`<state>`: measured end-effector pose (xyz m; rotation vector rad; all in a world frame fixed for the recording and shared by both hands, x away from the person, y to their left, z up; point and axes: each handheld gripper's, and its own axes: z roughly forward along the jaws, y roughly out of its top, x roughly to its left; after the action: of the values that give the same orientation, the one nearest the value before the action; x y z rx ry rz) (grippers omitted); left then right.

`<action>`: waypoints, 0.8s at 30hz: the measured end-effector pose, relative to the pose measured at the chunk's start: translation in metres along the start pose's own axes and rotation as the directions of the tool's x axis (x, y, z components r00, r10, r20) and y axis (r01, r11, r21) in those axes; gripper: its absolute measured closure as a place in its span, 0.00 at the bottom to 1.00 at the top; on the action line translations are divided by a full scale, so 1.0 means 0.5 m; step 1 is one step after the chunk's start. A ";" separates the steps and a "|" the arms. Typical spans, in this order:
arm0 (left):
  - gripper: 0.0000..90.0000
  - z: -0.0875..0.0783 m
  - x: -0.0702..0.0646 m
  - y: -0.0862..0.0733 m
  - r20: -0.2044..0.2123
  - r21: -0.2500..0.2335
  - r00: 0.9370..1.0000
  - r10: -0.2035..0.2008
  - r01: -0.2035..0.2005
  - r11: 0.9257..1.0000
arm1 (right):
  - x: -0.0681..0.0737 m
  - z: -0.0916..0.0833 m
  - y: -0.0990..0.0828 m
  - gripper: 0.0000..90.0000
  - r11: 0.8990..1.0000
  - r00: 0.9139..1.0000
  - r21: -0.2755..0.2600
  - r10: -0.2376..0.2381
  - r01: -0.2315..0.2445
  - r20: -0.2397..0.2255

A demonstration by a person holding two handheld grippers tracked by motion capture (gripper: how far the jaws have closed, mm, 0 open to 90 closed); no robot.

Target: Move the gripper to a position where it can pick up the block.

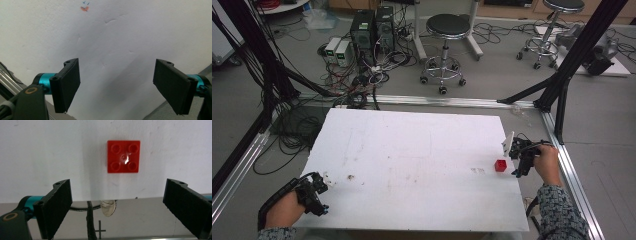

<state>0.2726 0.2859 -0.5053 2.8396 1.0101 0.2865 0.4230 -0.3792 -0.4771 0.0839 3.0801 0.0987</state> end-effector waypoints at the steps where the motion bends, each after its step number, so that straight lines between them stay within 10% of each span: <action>1: 0.24 0.000 0.000 0.000 0.000 0.000 1.000 0.000 0.000 1.000 | 0.000 0.000 0.000 0.09 1.000 1.000 0.000 0.000 0.000 0.000; 24: 0.24 -0.002 0.000 -0.001 0.006 -0.010 1.000 -0.001 0.001 1.000 | -0.020 0.077 0.050 0.09 0.998 0.996 0.013 -0.058 0.059 -0.066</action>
<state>0.2719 0.2862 -0.5046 2.8291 1.0061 0.2812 0.4366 -0.3522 -0.5131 -0.0091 3.1464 0.0778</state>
